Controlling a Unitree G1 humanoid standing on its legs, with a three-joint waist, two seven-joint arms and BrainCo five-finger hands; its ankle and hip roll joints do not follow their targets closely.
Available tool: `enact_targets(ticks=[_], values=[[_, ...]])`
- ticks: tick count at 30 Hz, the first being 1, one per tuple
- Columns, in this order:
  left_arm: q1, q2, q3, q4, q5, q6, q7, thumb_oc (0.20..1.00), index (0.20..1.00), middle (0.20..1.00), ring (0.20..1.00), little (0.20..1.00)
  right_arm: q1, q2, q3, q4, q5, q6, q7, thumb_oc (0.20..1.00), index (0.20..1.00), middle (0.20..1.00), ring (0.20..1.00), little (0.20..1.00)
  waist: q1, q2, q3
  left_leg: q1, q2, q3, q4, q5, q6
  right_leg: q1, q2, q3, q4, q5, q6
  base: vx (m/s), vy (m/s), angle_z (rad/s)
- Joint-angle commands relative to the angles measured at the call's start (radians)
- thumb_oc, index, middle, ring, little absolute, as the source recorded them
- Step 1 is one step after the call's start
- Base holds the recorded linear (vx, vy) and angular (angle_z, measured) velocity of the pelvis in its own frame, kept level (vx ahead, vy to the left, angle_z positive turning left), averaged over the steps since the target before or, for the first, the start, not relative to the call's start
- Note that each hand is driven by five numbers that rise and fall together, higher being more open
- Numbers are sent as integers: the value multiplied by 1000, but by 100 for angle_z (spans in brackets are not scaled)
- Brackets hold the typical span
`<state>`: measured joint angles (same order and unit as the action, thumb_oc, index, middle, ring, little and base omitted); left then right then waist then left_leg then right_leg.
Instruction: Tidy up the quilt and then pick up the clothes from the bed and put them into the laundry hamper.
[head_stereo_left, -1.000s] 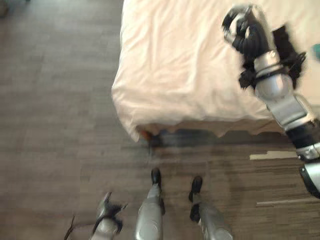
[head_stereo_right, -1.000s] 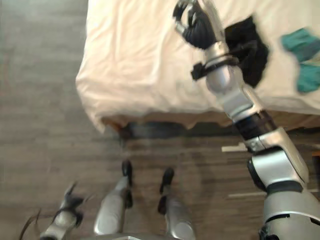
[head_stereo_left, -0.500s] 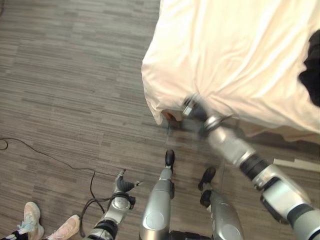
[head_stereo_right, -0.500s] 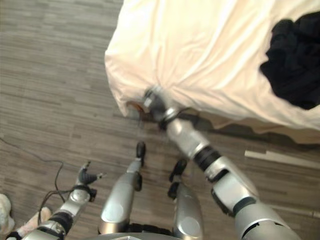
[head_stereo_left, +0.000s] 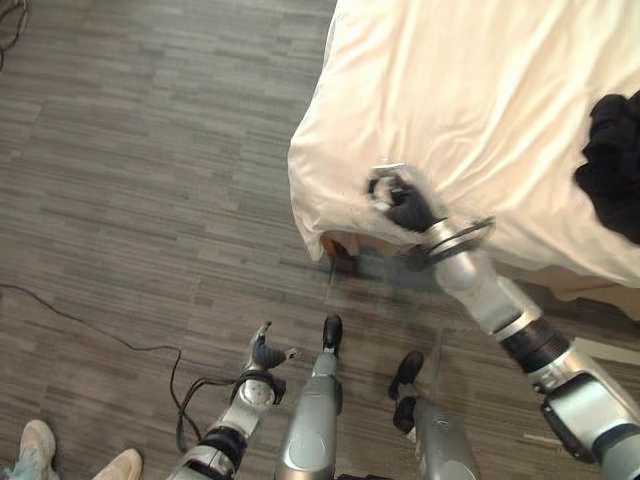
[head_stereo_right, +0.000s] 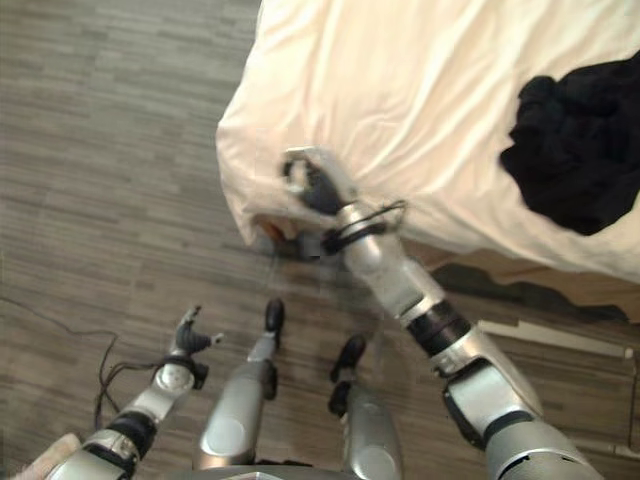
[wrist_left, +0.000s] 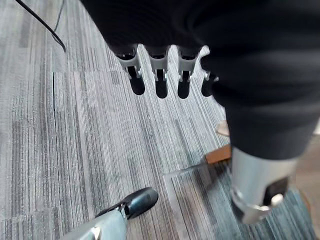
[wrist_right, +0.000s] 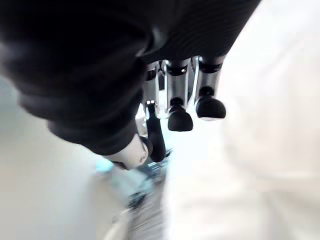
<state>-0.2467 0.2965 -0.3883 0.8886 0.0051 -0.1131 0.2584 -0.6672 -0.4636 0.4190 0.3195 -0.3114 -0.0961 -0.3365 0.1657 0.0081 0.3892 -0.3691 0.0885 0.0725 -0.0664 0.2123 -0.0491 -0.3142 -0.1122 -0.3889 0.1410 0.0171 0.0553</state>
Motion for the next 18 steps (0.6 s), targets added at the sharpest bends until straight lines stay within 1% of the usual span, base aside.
enact_targets(ticks=[1, 2, 3, 4, 5, 6, 7, 8, 9, 10, 11, 12, 15, 16, 18], values=[[-65, 52, -23, -115, 40, -59, -7, 1000, 1000, 1000, 1000, 1000, -35, -12, -59, 115, 90, 1, -147, 200, 200, 200, 200, 200, -7, -10, 78, 17, 20, -5, 92, -118, -60, 12, -79, 57, -88, 41, 95, -111, 68, 4], [-78, 72, -28, -101, 47, -54, -25, 1000, 1000, 1000, 1000, 1000, -3, -26, -104, 330, 159, 12, -172, 200, 200, 200, 200, 200, -18, -1, 79, 1, 17, -5, 128, -135, -54, 2, -83, 62, -73, 36, 95, -82, 57, 2], [-78, 72, -28, -101, 47, -54, -25, 1000, 1000, 1000, 1000, 1000, -3, -26, -104, 331, 160, 12, -172, 200, 200, 200, 200, 200, -18, -1, 79, 1, 17, -5, 129, -135, -54, 1, -83, 62, -73, 36, 95, -76, 112, -5], [-101, 86, -33, -37, 72, -39, -27, 1000, 1000, 1000, 1000, 1000, 80, -16, -164, 496, 254, 8, -178, 200, 200, 200, 200, 200, -39, 4, 80, 1, 17, -3, 157, -158, -42, -5, -88, 72, -50, 29, 96, -29, 102, -11], [-112, 94, -35, 4, 90, -28, -24, 1000, 1000, 1000, 1000, 1000, 124, -6, -185, 557, 303, 2, -170, 200, 200, 200, 200, 200, -51, 3, 79, 7, 17, -1, 167, -172, -35, -3, -91, 79, -43, 27, 97, -27, 134, -11], [-126, 98, -37, 51, 107, -13, -25, 1000, 1000, 1000, 1000, 1000, 177, 2, -204, 599, 342, -2, -150, 200, 200, 200, 200, 200, -65, 1, 79, 15, 18, 3, 176, -185, -29, 2, -93, 85, -36, 24, 98, -1, 67, -6], [-126, 98, -38, 52, 107, -14, -25, 1000, 1000, 1000, 1000, 1000, 177, 1, -205, 599, 342, -2, -150, 200, 200, 200, 200, 200, -64, 1, 79, 16, 18, 3, 176, -185, -29, 3, -93, 86, -35, 24, 98, 62, 89, -7], [-135, 94, -37, 146, 125, 5, -32, 1000, 1000, 1000, 1000, 1000, 306, 22, -235, 694, 391, -1, -114, 200, 200, 200, 200, 200, -99, -11, 66, 49, 18, 11, 177, -205, -24, 29, -96, 95, -43, 26, 102, 90, 81, -12], [-140, 98, -43, 175, 142, 12, -34, 1000, 1000, 1000, 1000, 1000, 351, 24, -252, 744, 413, 5, -96, 200, 200, 200, 200, 200, -115, -14, 57, 67, 17, 17, 175, -211, -23, 45, -95, 101, -51, 28, 103, 90, 80, -12], [-140, 98, -44, 176, 142, 12, -34, 1000, 1000, 1000, 1000, 1000, 351, 24, -252, 744, 413, 5, -96, 200, 200, 200, 200, 200, -114, -14, 57, 69, 18, 18, 175, -211, -23, 46, -95, 101, -51, 28, 103, 106, 67, -13], [-116, 99, -58, 205, 173, 9, -49, 1000, 1000, 1000, 1000, 1000, 451, 23, -287, 835, 442, 16, -57, 200, 200, 200, 200, 200, -145, -24, 30, 107, 14, 29, 163, -218, -19, 83, -92, 109, -72, 34, 105, 72, 45, -11], [-116, 99, -58, 205, 173, 9, -49, 1000, 1000, 1000, 1000, 1000, 452, 24, -288, 835, 442, 15, -57, 200, 200, 200, 200, 200, -146, -24, 28, 105, 12, 29, 161, -214, -18, 81, -93, 109, -74, 37, 106, 128, 65, -12], [-73, 95, -57, 200, 196, 7, -66, 1000, 1000, 1000, 1000, 1000, 599, 40, -348, 904, 463, 29, -11, 200, 200, 200, 200, 200, -185, -37, -20, 179, 1, 49, 128, -221, -16, 148, -83, 121, -116, 47, 111, 143, 57, -25], [-66, 92, -51, 196, 197, 4, -66, 1000, 1000, 1000, 1000, 1000, 643, 54, -367, 919, 470, 32, 2, 1000, 1000, 1000, 1000, 1000, -196, -40, -38, 199, -5, 52, 111, -215, -15, 169, -83, 121, -131, 51, 113, 132, 39, -17], [-51, 70, -43, 184, 191, 5, -67, 1000, 1000, 1000, 1000, 1000, 708, 93, -408, 945, 504, 34, 26, 1000, 1000, 1000, 1000, 1000, -213, -39, -68, 237, -9, 60, 86, -209, -17, 203, -81, 121, -143, 45, 115, 115, 10, -14]])
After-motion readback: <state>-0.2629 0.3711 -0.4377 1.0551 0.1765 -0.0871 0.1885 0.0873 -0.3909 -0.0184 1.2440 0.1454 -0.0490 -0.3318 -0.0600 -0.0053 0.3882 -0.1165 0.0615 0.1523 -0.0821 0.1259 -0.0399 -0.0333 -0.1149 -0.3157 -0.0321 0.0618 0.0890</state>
